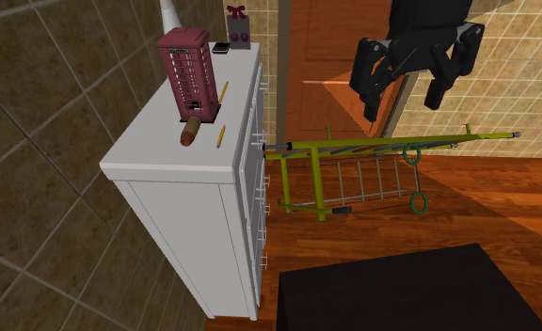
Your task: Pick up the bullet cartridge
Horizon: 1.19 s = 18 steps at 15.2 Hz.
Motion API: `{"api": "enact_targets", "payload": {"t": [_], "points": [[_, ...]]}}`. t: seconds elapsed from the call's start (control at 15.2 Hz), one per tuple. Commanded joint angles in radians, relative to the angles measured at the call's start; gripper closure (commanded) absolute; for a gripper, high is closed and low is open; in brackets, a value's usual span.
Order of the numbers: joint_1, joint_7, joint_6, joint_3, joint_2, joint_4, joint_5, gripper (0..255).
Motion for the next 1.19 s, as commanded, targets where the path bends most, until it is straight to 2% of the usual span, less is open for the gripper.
{"api": "enact_targets", "payload": {"t": [0.0,0.33,0.59,0.86,1.12], "points": [[0.009,0.053,0.039,0.037,0.039,0.008,0.028,0],[0.022,0.182,0.132,0.130,0.170,0.065,0.074,0],[0.025,0.287,0.202,0.202,0.292,0.134,0.084,0],[0.025,0.399,0.262,0.268,0.427,0.222,0.066,0],[0.030,0.518,0.308,0.325,0.575,0.331,0.016,0]]}}
